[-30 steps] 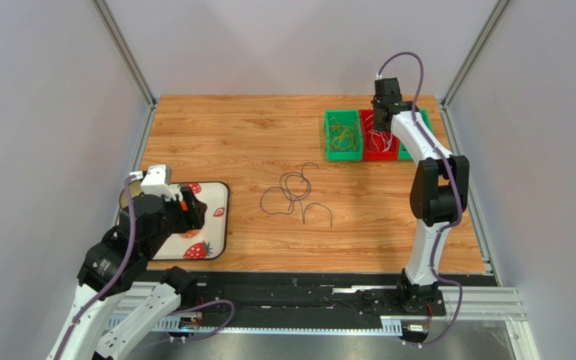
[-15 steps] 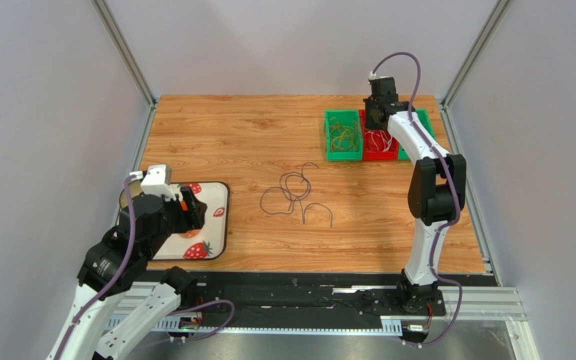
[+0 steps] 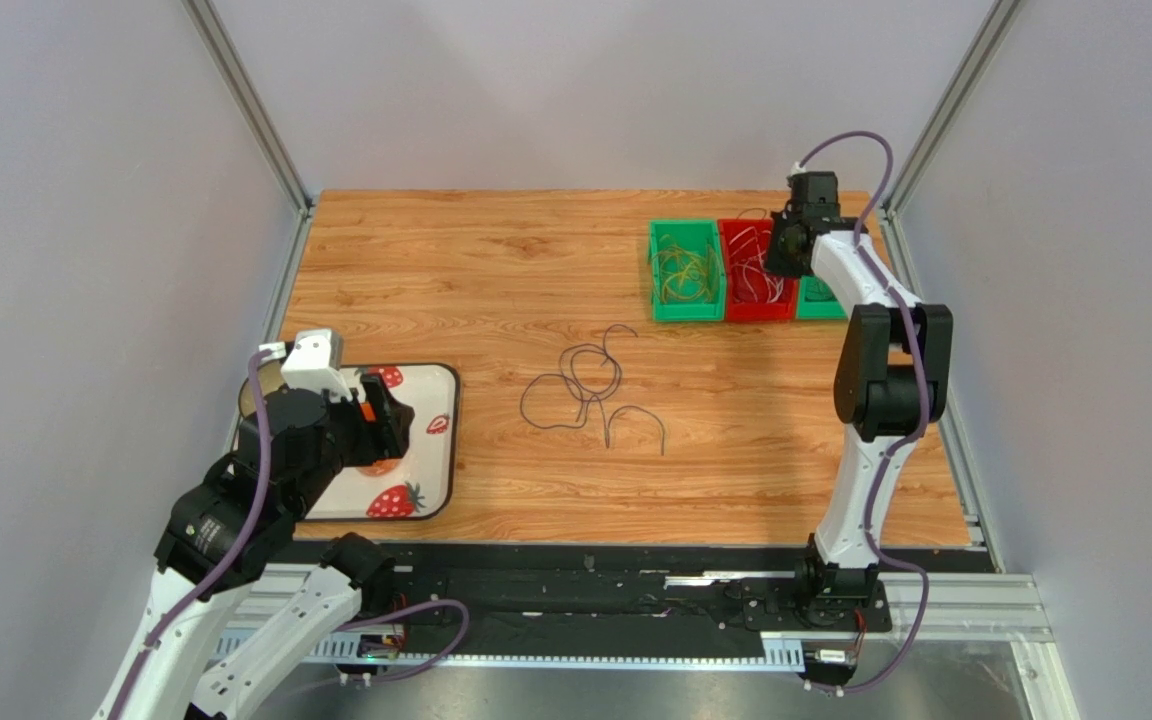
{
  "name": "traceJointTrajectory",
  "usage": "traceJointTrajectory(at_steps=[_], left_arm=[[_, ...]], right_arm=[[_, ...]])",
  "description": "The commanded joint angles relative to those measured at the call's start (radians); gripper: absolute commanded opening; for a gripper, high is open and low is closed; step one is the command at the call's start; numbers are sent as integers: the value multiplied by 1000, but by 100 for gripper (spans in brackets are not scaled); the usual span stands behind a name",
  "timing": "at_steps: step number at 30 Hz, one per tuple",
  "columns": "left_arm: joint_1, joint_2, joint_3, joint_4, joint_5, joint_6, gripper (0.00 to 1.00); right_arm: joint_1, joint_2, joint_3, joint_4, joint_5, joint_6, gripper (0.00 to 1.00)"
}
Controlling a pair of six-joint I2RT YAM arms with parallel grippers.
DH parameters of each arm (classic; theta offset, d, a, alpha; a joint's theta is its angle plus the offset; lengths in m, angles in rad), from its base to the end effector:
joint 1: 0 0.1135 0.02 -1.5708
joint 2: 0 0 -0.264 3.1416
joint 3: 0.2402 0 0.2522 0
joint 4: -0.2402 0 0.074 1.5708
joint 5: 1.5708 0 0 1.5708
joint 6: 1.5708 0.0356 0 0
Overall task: Untangle the cables
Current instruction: Place the cable in the bin.
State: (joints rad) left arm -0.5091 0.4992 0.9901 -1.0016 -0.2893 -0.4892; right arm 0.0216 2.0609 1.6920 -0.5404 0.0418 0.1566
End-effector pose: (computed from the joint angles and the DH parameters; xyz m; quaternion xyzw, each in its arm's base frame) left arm 0.0663 -0.0254 0.3554 -0.0644 0.8545 -0.1303 0.4988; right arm 0.4616 0.0085 0.2276 0.0706 0.9430 0.0092 0.3252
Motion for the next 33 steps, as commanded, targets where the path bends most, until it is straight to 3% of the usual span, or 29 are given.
traceJointTrajectory(at_steps=[1, 13, 27, 33], left_arm=[[7, 2, -1, 32, 9, 14, 76], [11, 12, 1, 32, 10, 15, 76], [12, 12, 1, 32, 10, 15, 76], [12, 1, -1, 32, 9, 14, 76]], right_arm=[[-45, 13, -12, 46, -26, 41, 0], [-46, 67, 20, 42, -106, 113, 0], [-26, 143, 165, -65, -56, 129, 0], [5, 127, 222, -131, -42, 123, 15]])
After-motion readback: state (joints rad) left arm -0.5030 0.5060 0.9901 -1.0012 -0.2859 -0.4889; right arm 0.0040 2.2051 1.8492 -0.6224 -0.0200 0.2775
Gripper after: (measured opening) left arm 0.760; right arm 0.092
